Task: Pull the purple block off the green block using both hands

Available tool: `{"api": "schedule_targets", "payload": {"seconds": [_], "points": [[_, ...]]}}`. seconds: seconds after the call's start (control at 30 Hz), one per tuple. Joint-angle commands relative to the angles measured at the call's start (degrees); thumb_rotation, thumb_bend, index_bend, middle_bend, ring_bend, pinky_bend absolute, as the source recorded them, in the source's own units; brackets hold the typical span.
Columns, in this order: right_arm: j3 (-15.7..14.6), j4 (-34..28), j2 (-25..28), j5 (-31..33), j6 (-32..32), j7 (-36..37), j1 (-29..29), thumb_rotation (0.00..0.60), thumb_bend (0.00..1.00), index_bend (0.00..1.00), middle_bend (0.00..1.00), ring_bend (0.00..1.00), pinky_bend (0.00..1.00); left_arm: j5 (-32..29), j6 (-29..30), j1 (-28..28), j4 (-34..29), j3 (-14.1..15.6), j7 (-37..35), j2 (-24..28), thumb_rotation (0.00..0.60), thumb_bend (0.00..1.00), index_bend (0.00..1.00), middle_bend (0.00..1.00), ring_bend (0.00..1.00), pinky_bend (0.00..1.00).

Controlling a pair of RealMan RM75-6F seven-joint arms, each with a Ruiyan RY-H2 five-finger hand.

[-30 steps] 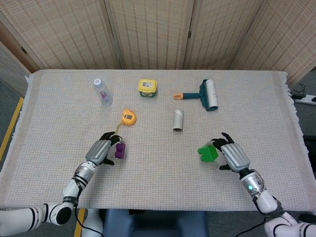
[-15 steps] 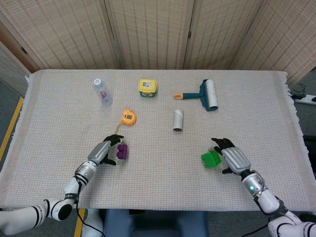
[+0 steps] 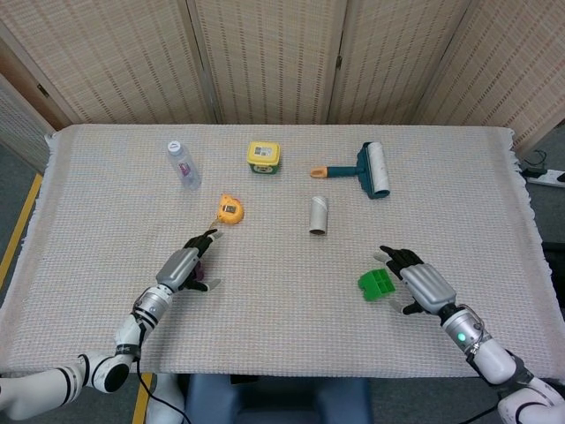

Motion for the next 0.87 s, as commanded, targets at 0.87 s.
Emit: {"api": "schedule_targets", "payload": {"seconds": [0.87], "points": [[1.5,-2.6,-4.2,3.2,28.8,-27.3,-19.1,0.600,0.37,0.00,0.00,0.00,0.00,12.1,39.4,31.2,-20.6,12.5,21.1,26.6,0.600,0.34,0.00,0.00,0.00,0.00]]}}
